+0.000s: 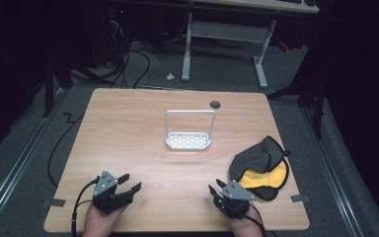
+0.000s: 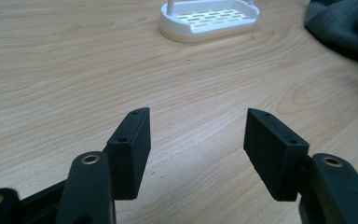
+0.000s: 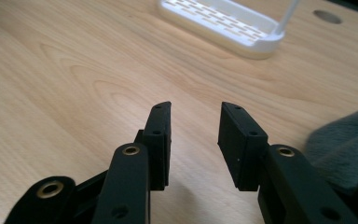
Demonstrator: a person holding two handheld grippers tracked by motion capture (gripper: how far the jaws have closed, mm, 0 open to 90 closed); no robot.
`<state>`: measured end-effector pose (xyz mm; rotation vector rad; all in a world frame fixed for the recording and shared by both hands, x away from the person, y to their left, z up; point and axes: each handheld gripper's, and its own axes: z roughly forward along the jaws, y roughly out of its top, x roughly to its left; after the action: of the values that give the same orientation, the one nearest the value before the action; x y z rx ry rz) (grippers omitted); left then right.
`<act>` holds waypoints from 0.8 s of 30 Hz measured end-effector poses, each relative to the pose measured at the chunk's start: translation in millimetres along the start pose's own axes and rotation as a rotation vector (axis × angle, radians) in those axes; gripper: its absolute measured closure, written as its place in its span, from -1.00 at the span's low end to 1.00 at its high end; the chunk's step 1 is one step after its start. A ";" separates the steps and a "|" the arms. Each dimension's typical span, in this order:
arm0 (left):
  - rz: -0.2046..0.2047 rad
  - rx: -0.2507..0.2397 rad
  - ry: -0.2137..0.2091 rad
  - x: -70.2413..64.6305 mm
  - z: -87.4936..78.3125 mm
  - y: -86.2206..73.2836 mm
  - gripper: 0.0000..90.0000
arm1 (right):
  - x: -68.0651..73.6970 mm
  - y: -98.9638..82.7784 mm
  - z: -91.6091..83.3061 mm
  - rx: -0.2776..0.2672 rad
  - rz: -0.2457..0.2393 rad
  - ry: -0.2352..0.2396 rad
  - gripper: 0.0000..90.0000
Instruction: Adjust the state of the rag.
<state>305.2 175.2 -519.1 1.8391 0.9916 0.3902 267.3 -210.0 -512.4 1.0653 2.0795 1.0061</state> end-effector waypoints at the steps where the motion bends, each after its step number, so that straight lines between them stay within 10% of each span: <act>1: 0.000 0.000 0.000 0.0 0.0 0.0 -0.08 | -2.5 -1.1 -1.0 0.001 0.011 -0.004 0.45; 24: -0.012 0.021 -0.045 -3.3 7.2 -1.6 -0.02 | -17.1 -3.9 -10.7 -0.017 0.090 0.000 0.37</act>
<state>307.0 168.6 -523.5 1.8519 0.9784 0.3310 266.2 -229.9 -507.1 1.1589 2.0352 1.0653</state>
